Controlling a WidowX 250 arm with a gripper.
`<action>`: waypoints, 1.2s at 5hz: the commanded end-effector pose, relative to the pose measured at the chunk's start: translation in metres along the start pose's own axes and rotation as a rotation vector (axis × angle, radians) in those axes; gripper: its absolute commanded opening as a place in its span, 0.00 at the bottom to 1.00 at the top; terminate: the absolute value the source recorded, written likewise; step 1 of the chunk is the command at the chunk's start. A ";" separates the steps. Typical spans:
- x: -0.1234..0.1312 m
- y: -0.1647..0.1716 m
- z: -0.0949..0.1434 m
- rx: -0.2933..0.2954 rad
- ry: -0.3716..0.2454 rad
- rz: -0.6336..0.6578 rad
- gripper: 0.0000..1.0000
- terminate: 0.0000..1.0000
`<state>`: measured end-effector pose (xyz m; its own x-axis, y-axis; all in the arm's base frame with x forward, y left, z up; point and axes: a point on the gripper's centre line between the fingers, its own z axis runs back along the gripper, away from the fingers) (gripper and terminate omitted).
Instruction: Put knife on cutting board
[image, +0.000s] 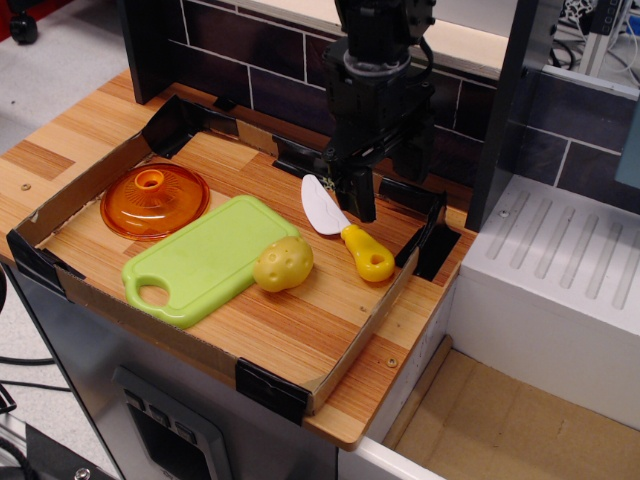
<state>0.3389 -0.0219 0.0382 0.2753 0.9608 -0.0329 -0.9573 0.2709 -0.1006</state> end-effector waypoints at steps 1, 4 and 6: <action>0.014 -0.012 0.005 -0.007 -0.008 -0.058 1.00 0.00; 0.010 0.001 -0.010 0.045 0.003 -0.096 1.00 0.00; 0.008 0.011 -0.027 0.055 -0.025 -0.116 1.00 0.00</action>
<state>0.3215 -0.0189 -0.0003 0.3796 0.9251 -0.0085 -0.9249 0.3792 -0.0259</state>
